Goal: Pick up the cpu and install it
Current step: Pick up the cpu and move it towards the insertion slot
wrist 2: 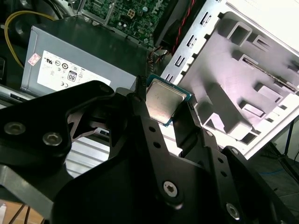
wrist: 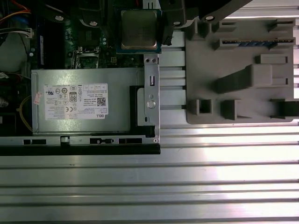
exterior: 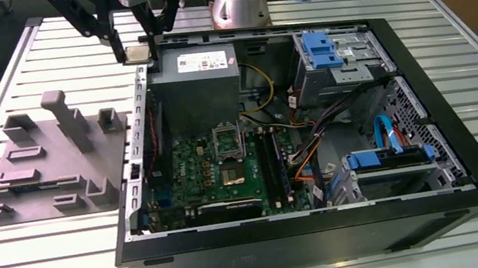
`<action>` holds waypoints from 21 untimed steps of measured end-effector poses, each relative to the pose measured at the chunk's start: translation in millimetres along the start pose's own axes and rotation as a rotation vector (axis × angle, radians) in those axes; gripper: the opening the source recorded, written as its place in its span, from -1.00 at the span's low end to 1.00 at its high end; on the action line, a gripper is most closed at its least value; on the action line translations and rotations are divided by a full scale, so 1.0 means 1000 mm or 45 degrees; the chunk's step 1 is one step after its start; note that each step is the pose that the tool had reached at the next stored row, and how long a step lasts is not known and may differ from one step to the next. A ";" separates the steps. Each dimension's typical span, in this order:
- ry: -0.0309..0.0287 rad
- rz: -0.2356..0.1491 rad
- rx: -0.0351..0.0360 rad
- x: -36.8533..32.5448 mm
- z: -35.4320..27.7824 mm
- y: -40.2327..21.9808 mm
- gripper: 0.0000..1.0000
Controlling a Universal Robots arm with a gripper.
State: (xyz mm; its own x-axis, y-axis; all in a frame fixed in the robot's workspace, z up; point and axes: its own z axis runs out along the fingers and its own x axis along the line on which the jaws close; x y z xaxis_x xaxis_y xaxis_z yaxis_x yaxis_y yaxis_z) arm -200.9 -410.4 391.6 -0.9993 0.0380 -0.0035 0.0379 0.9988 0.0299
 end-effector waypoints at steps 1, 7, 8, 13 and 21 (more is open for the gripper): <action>0.0000 0.000 0.0000 -0.0004 0.0000 0.0000 -0.06; 0.0000 0.000 0.0001 -0.0029 0.0000 0.0001 -0.06; 0.0000 0.000 0.0000 -0.0033 0.0000 0.0001 -0.06; 0.0000 0.000 0.0001 -0.0054 0.0000 0.0002 -0.06; -0.0001 0.000 0.0000 -0.0088 0.0001 0.0003 -0.06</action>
State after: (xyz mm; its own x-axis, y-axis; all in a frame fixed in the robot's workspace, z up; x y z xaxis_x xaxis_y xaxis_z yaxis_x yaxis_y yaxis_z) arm -192.1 -410.4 391.5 -0.9993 0.0380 -0.0036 0.0379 0.9988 0.0299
